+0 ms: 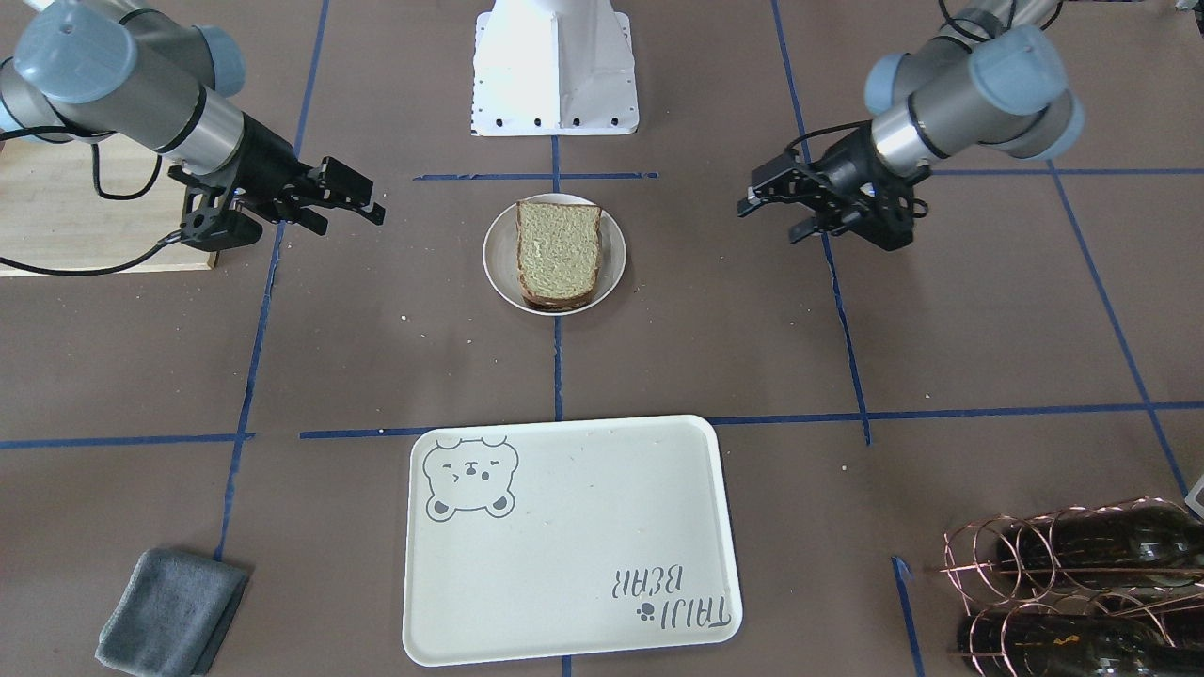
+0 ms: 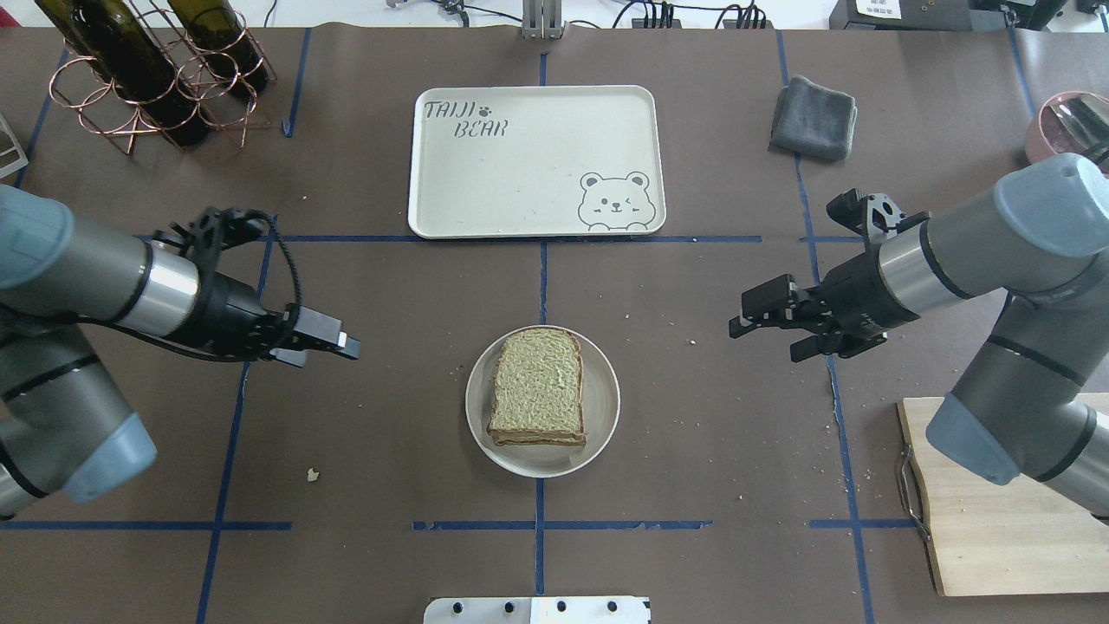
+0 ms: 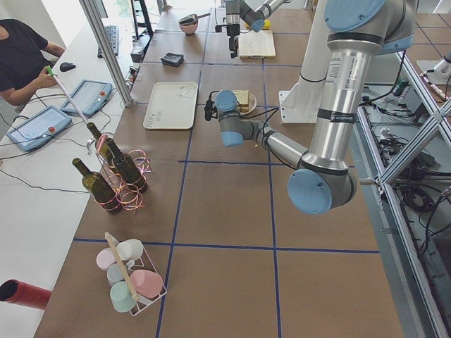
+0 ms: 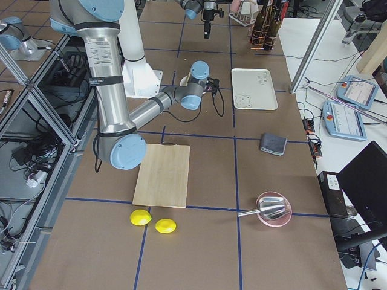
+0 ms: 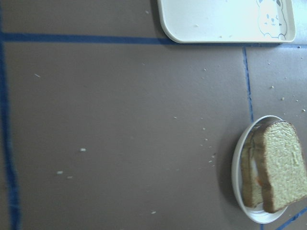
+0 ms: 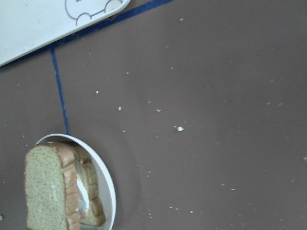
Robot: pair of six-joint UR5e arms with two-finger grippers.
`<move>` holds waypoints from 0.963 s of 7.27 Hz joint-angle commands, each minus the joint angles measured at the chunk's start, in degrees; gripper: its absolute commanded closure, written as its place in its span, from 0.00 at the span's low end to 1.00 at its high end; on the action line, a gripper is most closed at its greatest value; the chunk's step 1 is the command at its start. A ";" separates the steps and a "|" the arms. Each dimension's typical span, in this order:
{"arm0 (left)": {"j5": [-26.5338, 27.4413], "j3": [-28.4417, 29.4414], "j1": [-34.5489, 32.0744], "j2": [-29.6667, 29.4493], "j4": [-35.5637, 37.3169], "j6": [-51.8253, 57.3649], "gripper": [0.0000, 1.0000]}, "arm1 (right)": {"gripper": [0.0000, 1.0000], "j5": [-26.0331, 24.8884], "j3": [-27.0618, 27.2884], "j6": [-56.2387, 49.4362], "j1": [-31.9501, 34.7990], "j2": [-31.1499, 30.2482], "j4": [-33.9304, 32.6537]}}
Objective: Make sandwich and place on tray
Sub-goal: 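Move the left gripper to the plate edge while the right arm withdraws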
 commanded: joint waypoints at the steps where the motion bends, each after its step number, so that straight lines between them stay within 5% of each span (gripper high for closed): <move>1: 10.52 0.56 5.36 -6.78 11.17 -5.47 0.36 | 0.00 2.86 -0.80 -8.26 4.55 -5.35 0.10; 3: 10.99 2.05 8.95 -8.74 14.65 -6.28 0.59 | 0.00 2.86 -0.81 -9.61 5.62 -6.96 0.19; 7: 11.00 6.10 11.60 -12.34 14.75 -7.16 0.59 | 0.00 2.51 -0.98 -9.61 5.53 -7.66 0.10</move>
